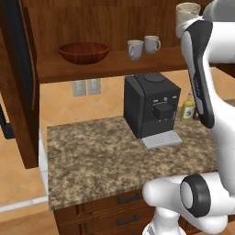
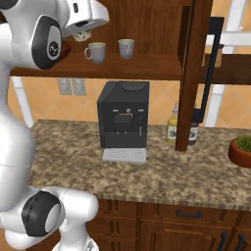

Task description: Gather all objects into one cabinet and sort the glasses and bowls to opposite sides.

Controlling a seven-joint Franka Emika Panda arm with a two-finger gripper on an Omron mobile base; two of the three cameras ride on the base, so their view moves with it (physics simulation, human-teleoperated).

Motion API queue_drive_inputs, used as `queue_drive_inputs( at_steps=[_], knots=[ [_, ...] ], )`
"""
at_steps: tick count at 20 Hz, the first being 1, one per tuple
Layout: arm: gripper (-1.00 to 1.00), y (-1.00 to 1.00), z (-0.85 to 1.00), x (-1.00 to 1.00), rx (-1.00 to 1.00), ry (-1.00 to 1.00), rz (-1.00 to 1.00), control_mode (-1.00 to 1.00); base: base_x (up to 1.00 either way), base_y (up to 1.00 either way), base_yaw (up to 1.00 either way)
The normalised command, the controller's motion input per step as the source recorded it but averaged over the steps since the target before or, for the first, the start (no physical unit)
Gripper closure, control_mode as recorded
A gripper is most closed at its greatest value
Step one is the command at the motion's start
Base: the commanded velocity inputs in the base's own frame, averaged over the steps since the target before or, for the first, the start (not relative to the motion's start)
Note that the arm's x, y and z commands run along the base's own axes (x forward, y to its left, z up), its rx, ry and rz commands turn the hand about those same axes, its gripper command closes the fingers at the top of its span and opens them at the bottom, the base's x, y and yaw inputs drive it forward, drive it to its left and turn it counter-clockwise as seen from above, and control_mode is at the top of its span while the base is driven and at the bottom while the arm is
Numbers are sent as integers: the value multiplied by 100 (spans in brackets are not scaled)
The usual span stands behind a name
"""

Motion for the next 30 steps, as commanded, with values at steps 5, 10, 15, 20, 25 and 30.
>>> queue_drive_inputs(
  at_steps=[5,10,15,20,25,30],
  knots=[
    [100,0,-48,69,11,0,-5,-100,0,0,0],
    [100,-21,-18,59,15,6,0,-100,0,0,0],
    [100,-10,-23,32,9,13,1,-100,0,0,0],
    [100,0,-26,31,2,3,1,-100,0,0,0],
    [100,0,-17,23,0,-1,0,-100,0,0,0],
    [100,0,-17,46,0,0,0,-100,0,0,0]
  ],
)
